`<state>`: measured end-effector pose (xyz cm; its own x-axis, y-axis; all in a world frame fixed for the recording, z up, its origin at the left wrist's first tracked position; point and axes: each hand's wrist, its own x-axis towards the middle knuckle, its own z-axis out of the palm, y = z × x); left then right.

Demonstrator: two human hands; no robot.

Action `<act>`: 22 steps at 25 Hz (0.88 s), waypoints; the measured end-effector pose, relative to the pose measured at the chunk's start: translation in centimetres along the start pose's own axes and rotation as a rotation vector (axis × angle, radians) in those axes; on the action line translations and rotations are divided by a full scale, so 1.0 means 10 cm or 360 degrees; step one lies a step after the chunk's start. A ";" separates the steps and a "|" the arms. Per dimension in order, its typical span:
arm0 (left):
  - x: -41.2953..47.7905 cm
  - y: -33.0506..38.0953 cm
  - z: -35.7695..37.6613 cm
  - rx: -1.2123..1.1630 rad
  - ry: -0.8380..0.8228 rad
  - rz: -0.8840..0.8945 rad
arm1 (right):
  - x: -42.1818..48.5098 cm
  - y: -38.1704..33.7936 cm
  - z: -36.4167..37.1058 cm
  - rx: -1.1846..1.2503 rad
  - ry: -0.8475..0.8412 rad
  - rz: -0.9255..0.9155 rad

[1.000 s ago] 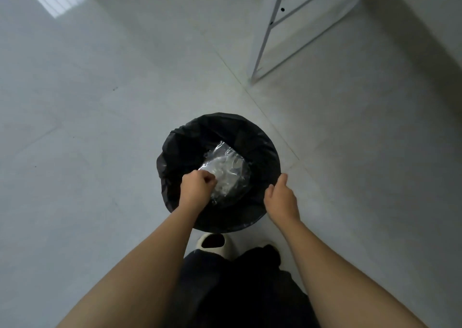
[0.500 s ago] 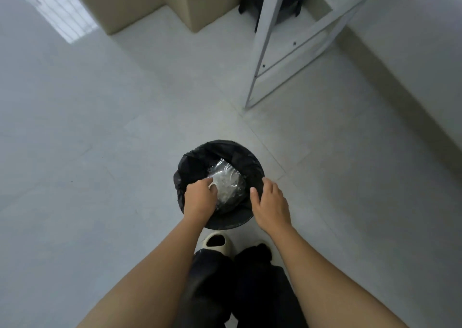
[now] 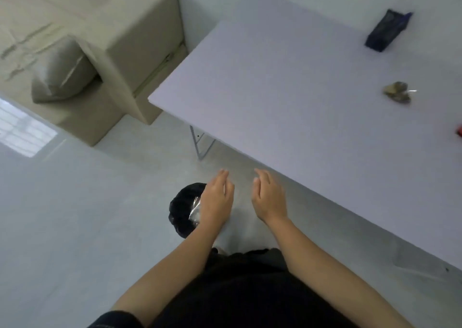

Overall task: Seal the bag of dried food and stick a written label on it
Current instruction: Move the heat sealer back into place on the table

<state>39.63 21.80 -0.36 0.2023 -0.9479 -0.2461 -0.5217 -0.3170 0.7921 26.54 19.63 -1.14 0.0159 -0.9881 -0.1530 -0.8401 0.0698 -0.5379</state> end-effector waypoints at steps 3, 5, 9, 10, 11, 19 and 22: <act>0.13 0.63 0.37 0.0033 -0.0246 0.0308 | 0.01 0.39 -0.62 0.0028 0.0382 0.0198; 0.21 1.15 0.71 0.0084 -0.0498 0.0505 | 0.01 0.75 -1.08 -0.0031 0.0595 0.0392; 0.30 2.16 1.44 0.0227 -0.0802 0.0814 | -0.03 1.49 -1.82 -0.0098 0.0840 0.0685; 0.31 2.34 1.61 0.0232 -0.0827 0.0853 | -0.04 1.67 -1.97 -0.0114 0.0876 0.0709; 0.32 2.55 1.84 0.0241 -0.0863 0.0894 | -0.04 1.92 -2.15 -0.0125 0.0923 0.0751; 0.68 3.87 3.88 0.0245 -0.0907 0.0746 | 0.41 4.21 -3.59 -0.0374 0.0848 0.0903; 0.82 4.26 4.50 0.0268 -0.0909 0.0612 | 0.60 4.91 -3.99 -0.0420 0.0700 0.0955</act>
<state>-18.26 -0.87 6.24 -0.4646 -0.8473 -0.2573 -0.5993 0.0870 0.7958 -36.21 11.71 4.58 -0.6506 -0.7593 0.0168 -0.7390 0.6278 -0.2444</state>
